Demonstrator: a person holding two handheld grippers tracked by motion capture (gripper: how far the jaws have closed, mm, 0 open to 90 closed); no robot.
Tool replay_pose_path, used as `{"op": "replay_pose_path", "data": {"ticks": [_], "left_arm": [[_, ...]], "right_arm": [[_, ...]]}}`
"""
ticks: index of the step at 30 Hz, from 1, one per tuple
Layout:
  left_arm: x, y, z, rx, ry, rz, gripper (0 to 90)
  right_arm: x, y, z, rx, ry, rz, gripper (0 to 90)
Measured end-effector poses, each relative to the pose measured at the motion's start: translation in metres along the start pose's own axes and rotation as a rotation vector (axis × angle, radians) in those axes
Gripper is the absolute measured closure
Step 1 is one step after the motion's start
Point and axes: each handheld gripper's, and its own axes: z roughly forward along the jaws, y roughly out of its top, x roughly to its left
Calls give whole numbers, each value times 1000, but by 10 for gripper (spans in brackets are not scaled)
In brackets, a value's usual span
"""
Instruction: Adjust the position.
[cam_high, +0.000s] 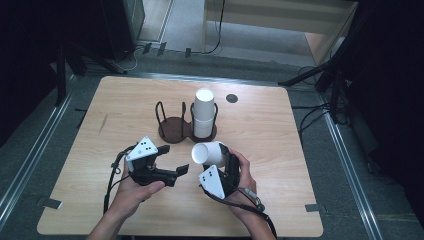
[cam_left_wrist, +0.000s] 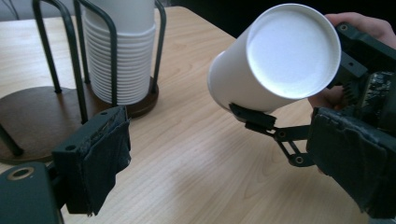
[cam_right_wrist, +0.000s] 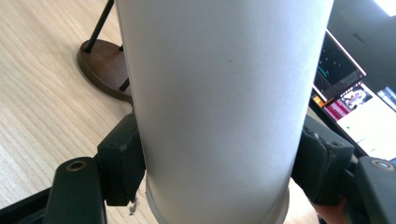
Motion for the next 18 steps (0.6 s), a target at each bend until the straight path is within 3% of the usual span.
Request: {"op": "replay_pose_path", "data": {"ticks": [5, 18], "left_arm": [[0, 0, 2, 6, -18, 2, 71], [-7, 3, 9, 27, -78, 21, 76]], "right_arm": [[6, 0, 1, -10, 9, -53, 276], [15, -3, -2, -6, -30, -154, 274]]}}
